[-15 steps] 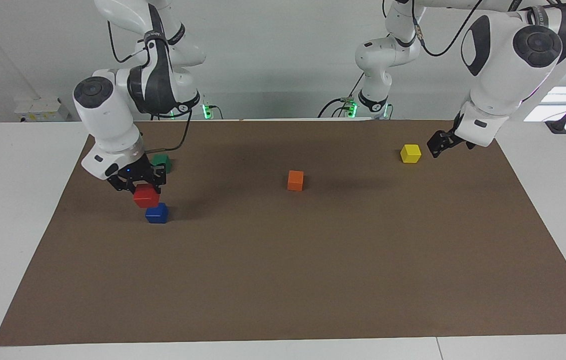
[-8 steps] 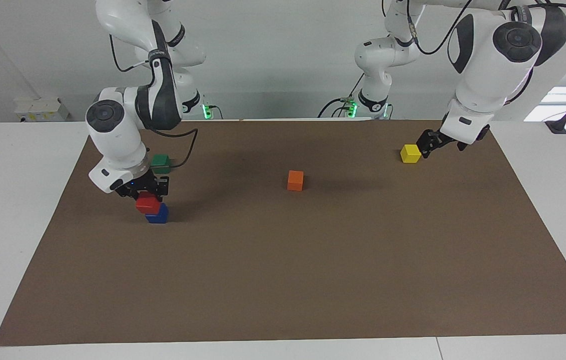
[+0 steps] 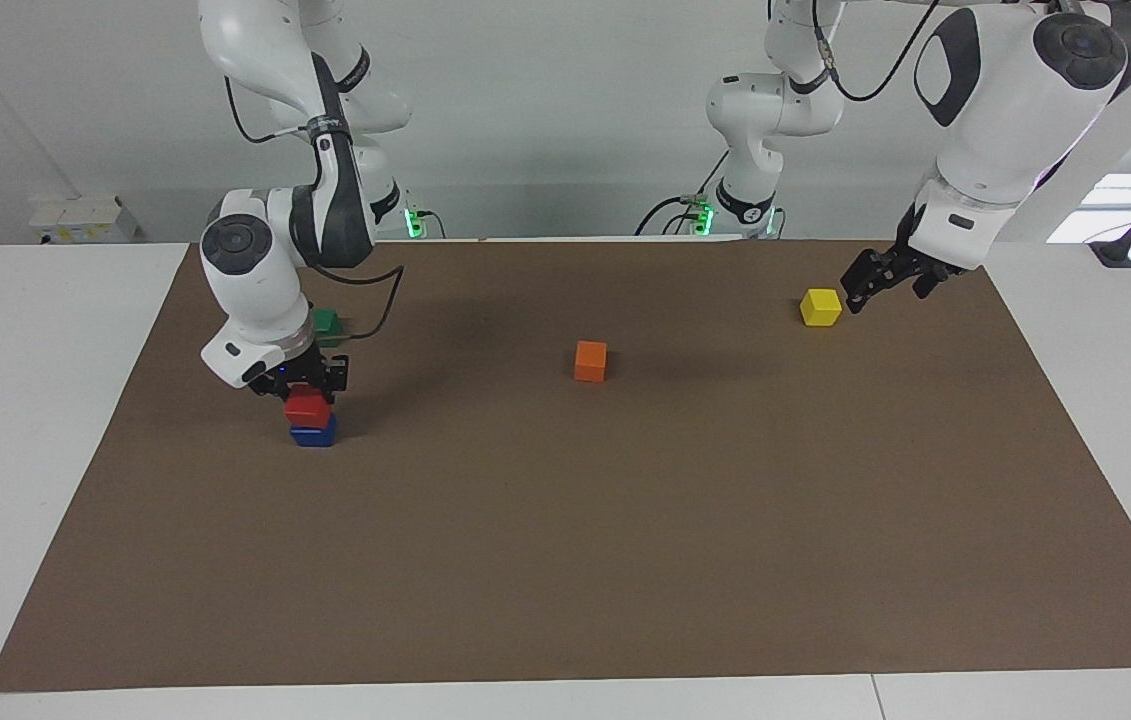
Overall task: Transfer red block to right arm and stack on blue block
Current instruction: 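Lower the red cube onto the blue cube with the right gripper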
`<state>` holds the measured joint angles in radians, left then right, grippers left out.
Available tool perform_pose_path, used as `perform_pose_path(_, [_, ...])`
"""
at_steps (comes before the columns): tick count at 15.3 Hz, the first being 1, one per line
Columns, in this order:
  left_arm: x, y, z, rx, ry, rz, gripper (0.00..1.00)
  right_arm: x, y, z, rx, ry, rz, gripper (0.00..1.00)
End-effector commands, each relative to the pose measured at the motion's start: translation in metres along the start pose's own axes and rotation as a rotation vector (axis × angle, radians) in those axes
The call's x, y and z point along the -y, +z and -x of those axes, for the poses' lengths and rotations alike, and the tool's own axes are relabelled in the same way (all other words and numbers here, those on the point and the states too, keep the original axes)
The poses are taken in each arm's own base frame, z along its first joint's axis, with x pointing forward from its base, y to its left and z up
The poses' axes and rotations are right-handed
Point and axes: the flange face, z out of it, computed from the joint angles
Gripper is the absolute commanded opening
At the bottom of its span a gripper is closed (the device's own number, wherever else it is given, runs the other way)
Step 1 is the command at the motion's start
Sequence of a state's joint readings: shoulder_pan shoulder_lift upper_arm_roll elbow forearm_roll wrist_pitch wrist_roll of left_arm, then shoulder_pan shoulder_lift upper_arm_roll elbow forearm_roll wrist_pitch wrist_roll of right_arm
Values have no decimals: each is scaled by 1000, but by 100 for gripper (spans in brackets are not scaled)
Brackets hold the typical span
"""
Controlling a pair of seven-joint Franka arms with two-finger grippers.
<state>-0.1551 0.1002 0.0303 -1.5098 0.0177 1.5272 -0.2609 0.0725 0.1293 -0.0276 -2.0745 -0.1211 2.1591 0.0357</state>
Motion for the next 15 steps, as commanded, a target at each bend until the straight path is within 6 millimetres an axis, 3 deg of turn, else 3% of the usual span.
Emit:
perform_pose_path(1, [4, 5, 3, -2, -14, 16, 100, 1, -1, 6, -55, 1, 20, 0])
perform_pose_path(7, [-7, 3, 6, -7, 3, 20, 100, 1, 8, 12, -87, 4, 16, 0])
perform_pose_path(15, [2, -4, 4, -38, -11, 30, 100, -6, 13, 18, -86, 13, 13, 0])
